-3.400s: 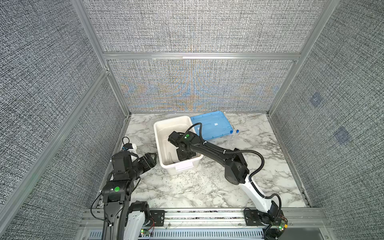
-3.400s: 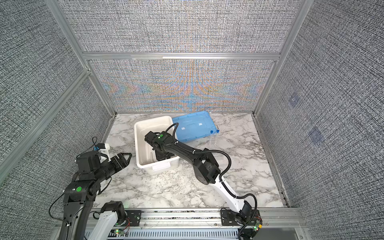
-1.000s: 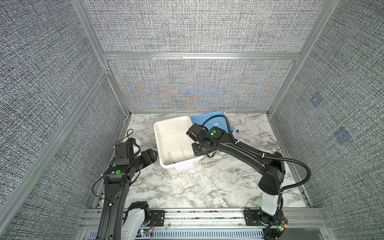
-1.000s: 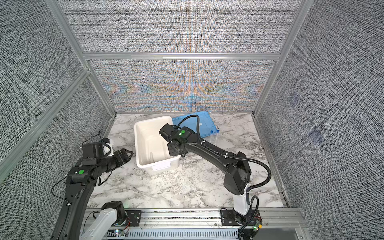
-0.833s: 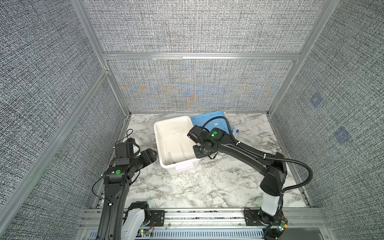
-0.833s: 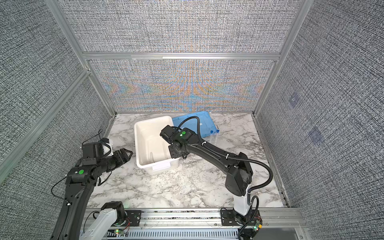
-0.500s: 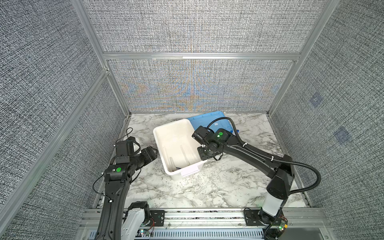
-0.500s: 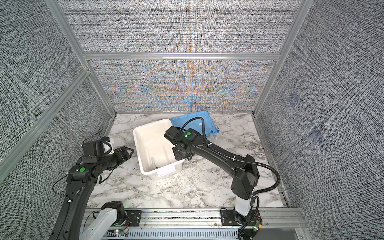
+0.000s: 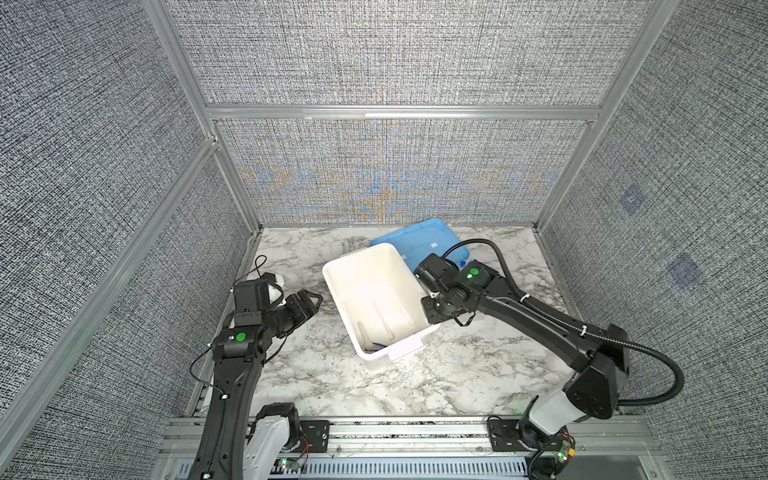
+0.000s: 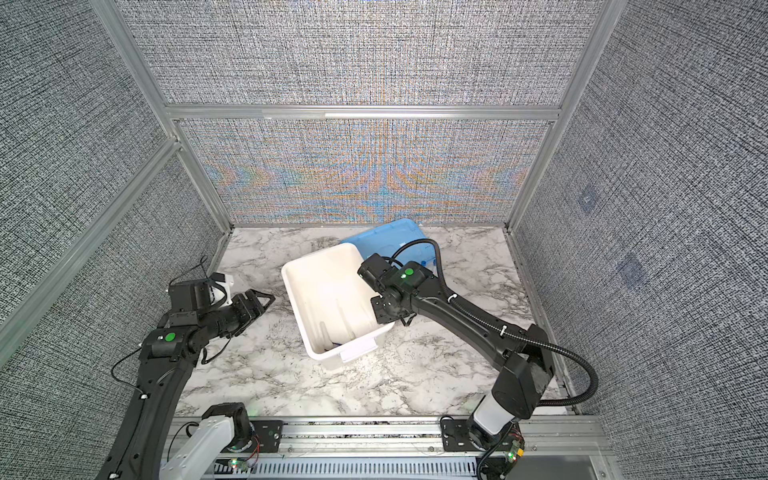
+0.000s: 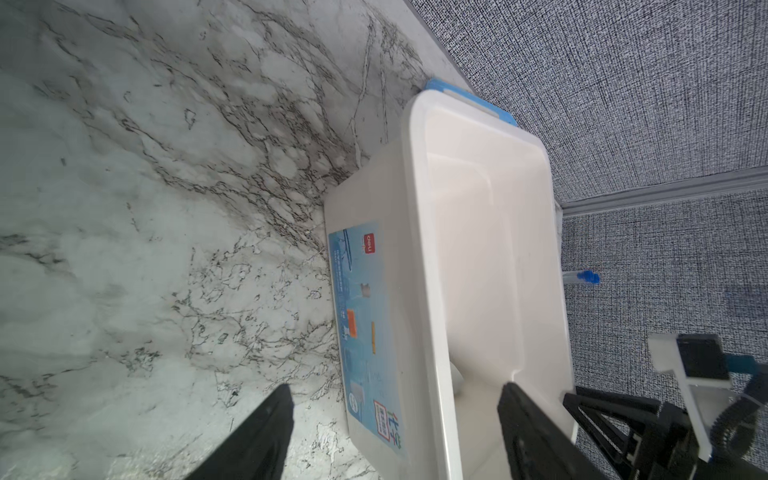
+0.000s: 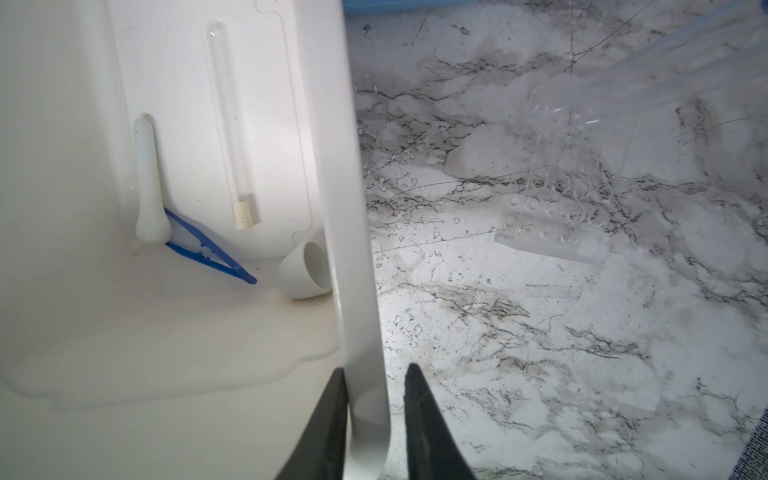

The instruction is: Organize the chemistry lab equipment

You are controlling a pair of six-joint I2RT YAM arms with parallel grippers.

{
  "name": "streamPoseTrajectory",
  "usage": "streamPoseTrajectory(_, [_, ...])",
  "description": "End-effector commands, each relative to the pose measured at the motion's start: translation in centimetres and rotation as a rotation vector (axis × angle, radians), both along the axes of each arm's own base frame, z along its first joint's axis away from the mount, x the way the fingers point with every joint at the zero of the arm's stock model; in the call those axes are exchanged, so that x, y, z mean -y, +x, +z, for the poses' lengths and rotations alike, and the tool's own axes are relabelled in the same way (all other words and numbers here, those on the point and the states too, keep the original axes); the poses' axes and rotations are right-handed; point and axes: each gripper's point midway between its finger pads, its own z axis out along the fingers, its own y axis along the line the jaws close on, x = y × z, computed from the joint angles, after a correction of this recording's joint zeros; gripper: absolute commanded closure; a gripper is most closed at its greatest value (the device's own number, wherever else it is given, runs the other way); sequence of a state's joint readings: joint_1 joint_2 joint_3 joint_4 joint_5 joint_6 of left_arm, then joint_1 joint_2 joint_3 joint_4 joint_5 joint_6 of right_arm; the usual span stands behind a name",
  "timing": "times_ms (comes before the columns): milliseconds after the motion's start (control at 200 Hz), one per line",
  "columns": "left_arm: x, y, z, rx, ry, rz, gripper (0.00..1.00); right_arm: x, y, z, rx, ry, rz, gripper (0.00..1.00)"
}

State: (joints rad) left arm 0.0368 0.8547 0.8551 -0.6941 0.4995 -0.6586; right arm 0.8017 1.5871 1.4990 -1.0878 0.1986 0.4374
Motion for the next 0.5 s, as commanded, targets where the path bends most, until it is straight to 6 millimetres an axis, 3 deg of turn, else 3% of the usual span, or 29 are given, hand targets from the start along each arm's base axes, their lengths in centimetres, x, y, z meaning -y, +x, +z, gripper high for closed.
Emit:
streamPoseTrajectory(0, [0.4, 0.8, 1.0, 0.043, -0.033, -0.013, 0.21, -0.2, 0.8, 0.5, 0.024, 0.02, 0.024, 0.72])
streamPoseTrajectory(175, [0.3, 1.3, 1.1, 0.047, -0.016, -0.02, 0.21, -0.5, 1.8, 1.0, 0.024, 0.017, 0.008, 0.71])
streamPoseTrajectory(495, [-0.1, 2.8, -0.5, 0.016, -0.005, 0.011, 0.22, -1.4, 1.0, 1.7, -0.027, 0.089, -0.022, 0.61])
